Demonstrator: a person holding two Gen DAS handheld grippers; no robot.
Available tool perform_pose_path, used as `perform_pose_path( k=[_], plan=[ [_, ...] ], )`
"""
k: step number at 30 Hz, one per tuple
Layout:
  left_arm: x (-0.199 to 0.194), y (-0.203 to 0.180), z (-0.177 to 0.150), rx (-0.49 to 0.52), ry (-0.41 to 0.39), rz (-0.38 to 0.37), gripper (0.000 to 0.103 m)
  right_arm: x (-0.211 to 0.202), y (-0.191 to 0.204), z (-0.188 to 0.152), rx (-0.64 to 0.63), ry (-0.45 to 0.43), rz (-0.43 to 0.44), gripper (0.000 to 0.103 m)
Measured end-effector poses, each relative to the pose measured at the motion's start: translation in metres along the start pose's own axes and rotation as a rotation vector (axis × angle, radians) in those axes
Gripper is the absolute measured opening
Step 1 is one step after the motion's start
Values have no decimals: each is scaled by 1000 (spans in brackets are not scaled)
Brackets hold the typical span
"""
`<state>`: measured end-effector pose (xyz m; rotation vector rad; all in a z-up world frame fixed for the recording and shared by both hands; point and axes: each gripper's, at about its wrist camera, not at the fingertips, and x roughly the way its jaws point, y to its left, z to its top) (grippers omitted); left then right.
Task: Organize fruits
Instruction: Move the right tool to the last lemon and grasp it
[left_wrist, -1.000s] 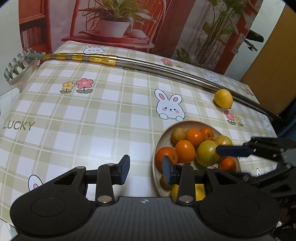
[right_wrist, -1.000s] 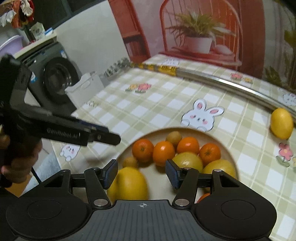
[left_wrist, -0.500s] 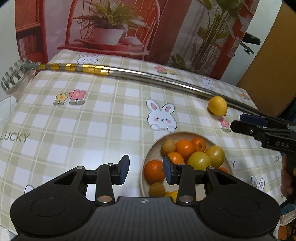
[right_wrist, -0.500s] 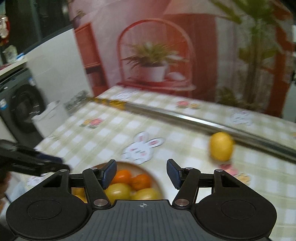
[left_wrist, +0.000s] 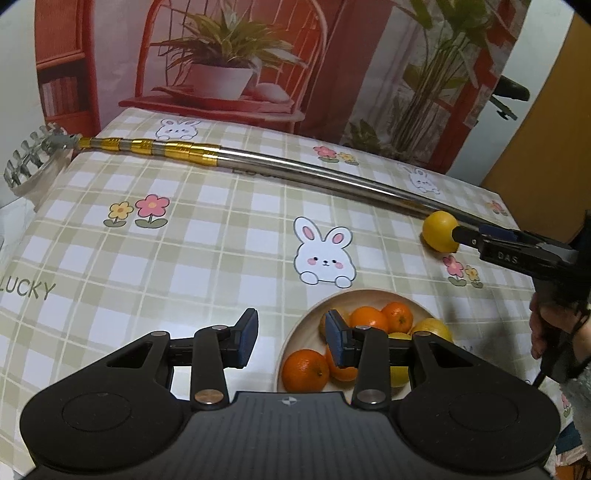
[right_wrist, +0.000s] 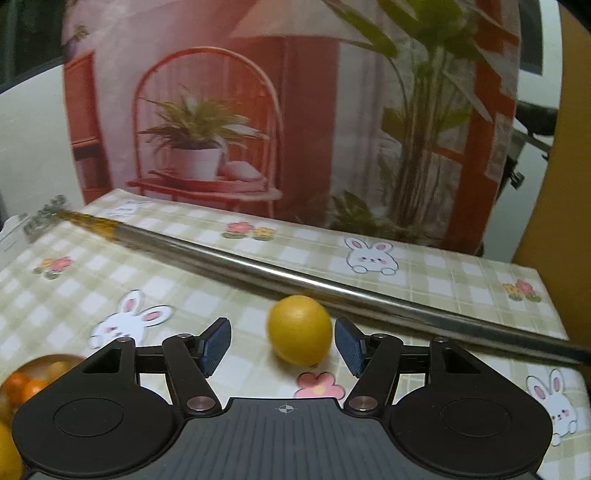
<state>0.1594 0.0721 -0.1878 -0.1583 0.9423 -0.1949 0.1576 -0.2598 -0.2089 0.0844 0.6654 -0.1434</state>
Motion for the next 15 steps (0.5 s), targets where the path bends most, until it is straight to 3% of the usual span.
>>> perform_pose_path(
  k=[15],
  plan=[
    [16,7,-1,-34,48,21,42,73,-5,2,-17,72,-19,56]
  ],
)
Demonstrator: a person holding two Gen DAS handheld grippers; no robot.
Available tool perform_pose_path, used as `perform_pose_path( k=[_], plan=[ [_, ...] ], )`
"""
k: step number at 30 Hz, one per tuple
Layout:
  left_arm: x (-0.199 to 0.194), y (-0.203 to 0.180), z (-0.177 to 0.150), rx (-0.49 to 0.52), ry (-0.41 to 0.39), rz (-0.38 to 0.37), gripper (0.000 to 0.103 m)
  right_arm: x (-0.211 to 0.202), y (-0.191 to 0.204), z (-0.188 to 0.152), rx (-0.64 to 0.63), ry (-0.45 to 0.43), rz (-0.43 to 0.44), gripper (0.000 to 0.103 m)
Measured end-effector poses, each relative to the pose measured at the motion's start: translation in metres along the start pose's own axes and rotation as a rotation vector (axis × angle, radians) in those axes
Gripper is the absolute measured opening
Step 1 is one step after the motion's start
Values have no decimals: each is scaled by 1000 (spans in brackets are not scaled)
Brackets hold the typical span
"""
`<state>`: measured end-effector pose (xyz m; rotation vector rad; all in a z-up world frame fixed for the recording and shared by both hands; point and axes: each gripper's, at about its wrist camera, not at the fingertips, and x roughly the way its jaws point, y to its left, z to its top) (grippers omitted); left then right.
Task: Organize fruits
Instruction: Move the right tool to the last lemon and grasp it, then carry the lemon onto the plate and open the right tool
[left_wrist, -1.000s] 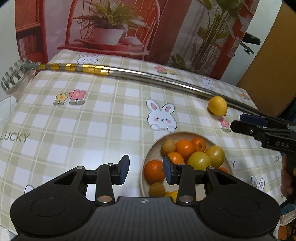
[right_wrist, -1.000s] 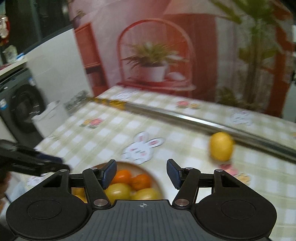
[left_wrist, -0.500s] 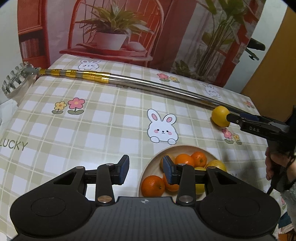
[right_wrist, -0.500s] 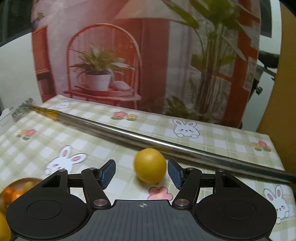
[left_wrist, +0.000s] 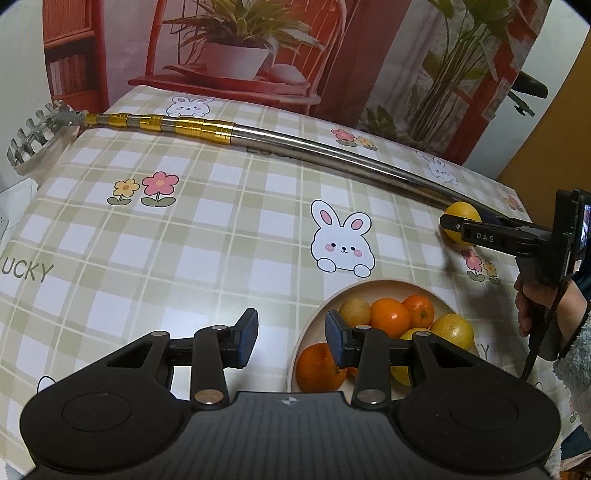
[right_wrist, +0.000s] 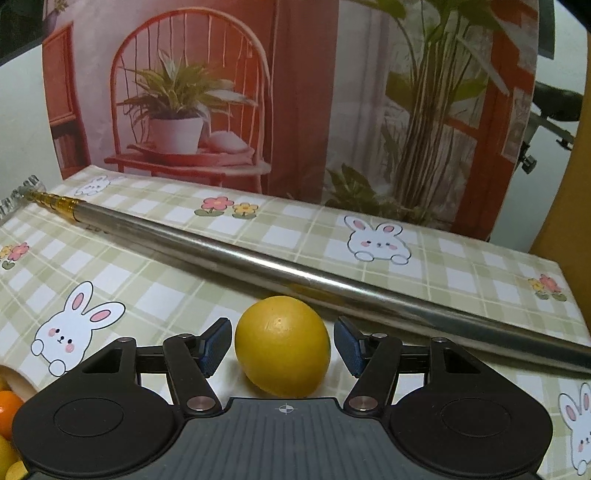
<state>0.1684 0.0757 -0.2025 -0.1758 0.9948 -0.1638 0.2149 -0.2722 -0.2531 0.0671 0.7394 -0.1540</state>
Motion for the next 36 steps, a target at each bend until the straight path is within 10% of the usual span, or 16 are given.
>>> perform_pose_path(
  k=[18,36],
  plan=[
    [-6,0,0,-6,-13,-2,42,-1,2,-2,40,53,-7,51],
    [-23,-9,-10,29,-36,-41,42,-103,40,-17,2,-24,172,51]
  ],
)
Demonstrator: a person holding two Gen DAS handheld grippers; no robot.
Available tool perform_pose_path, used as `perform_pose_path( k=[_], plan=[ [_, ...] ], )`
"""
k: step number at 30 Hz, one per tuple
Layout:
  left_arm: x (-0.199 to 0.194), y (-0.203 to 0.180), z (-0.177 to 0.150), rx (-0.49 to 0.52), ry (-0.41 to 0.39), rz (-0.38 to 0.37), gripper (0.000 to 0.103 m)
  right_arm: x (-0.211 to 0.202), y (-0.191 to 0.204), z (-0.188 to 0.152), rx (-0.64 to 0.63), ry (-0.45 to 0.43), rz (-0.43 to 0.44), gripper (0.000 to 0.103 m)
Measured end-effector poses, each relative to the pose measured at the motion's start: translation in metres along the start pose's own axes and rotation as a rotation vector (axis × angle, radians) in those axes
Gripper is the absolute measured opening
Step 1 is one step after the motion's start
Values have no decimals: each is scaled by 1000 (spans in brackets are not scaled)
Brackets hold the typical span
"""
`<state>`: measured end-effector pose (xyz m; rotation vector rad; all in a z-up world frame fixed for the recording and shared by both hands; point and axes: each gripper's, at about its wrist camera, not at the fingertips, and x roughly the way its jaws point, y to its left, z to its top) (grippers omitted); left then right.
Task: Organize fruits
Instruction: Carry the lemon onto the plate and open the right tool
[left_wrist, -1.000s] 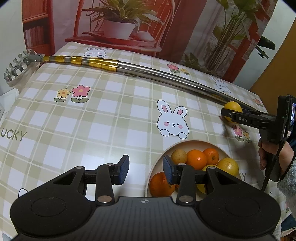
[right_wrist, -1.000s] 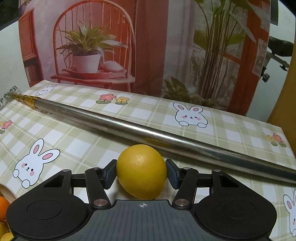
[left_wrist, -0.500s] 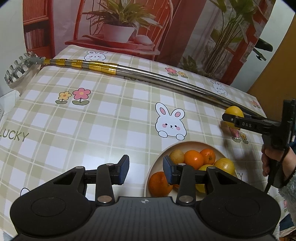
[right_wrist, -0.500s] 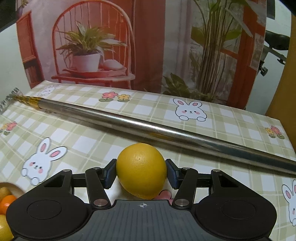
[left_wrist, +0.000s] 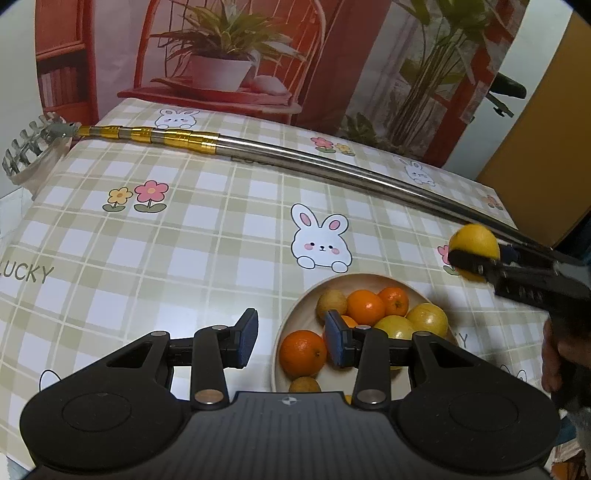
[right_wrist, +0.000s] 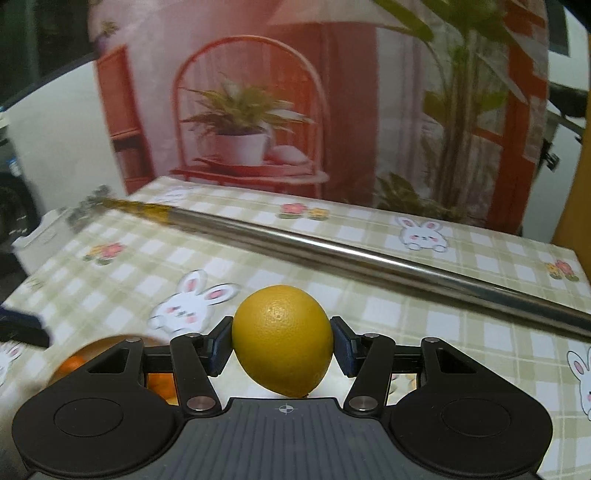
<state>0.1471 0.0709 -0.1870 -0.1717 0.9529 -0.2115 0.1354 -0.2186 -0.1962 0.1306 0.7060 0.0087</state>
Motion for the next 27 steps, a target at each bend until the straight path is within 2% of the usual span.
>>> perform_pose_path(
  k=[13,19,27],
  plan=[
    [-5,1,-7,3,-2,-12,42,-44,77,-27,-123,64,202,51],
    [-6,3,-9,1,-5,-17,42,-41,96,-42,-150,119,236,51],
    [-7,4,-12,-3,-6,-19,42,-33,102,-50,-136,154,247,51]
  ],
)
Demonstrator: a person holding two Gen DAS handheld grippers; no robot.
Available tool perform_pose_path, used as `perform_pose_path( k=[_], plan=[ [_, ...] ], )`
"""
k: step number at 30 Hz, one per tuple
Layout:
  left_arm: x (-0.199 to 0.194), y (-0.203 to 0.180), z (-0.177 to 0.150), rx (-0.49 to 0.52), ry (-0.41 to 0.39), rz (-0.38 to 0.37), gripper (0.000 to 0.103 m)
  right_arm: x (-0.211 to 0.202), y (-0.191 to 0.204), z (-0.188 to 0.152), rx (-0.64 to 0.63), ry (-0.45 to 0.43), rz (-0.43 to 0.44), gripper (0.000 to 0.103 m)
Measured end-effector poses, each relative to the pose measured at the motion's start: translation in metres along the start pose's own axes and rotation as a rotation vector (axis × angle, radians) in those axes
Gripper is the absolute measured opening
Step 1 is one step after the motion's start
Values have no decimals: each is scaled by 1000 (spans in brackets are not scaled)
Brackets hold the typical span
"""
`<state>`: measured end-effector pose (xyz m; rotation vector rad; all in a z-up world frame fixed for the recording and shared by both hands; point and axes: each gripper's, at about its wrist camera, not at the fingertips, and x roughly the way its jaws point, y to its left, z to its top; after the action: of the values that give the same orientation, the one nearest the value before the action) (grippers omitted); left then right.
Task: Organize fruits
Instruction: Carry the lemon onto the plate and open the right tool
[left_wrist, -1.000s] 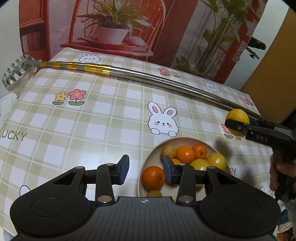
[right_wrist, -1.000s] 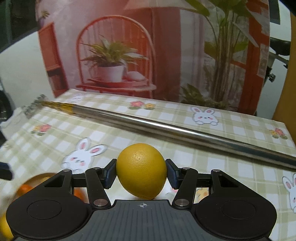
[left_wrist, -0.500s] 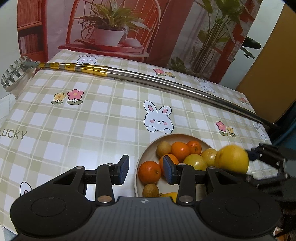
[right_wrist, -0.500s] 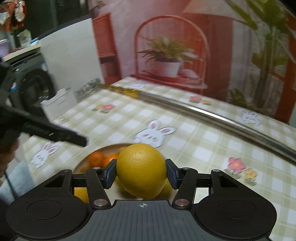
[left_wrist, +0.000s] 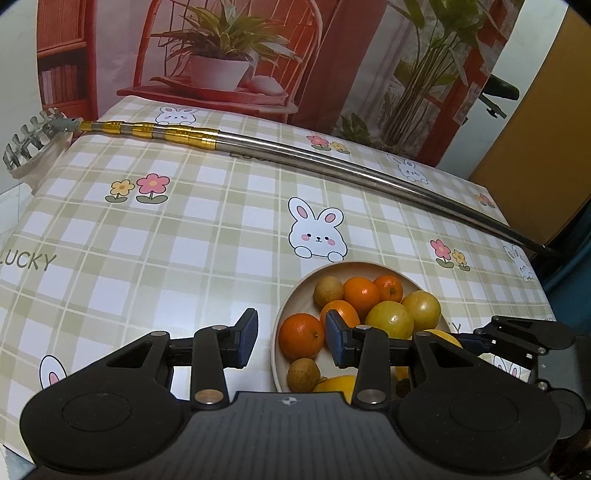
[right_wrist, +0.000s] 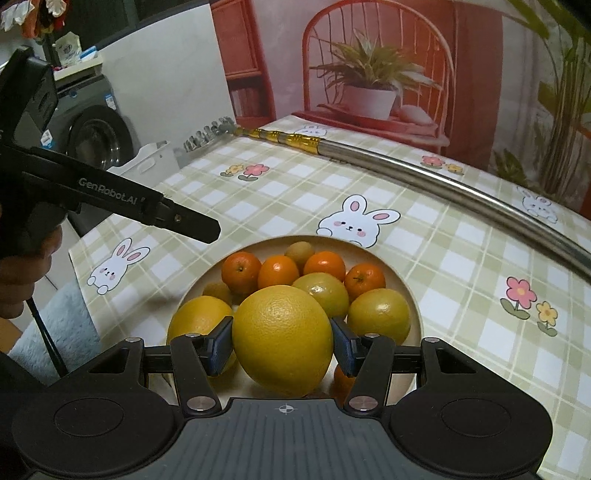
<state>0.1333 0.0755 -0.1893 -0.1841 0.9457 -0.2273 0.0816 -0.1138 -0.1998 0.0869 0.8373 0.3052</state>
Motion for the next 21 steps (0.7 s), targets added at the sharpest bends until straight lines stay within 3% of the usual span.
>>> perform_pose_path(
  k=[21],
  plan=[
    [-6,-1,-5,9,-7,-2,43,18,-7,-6,47,45,15,51]
  ],
)
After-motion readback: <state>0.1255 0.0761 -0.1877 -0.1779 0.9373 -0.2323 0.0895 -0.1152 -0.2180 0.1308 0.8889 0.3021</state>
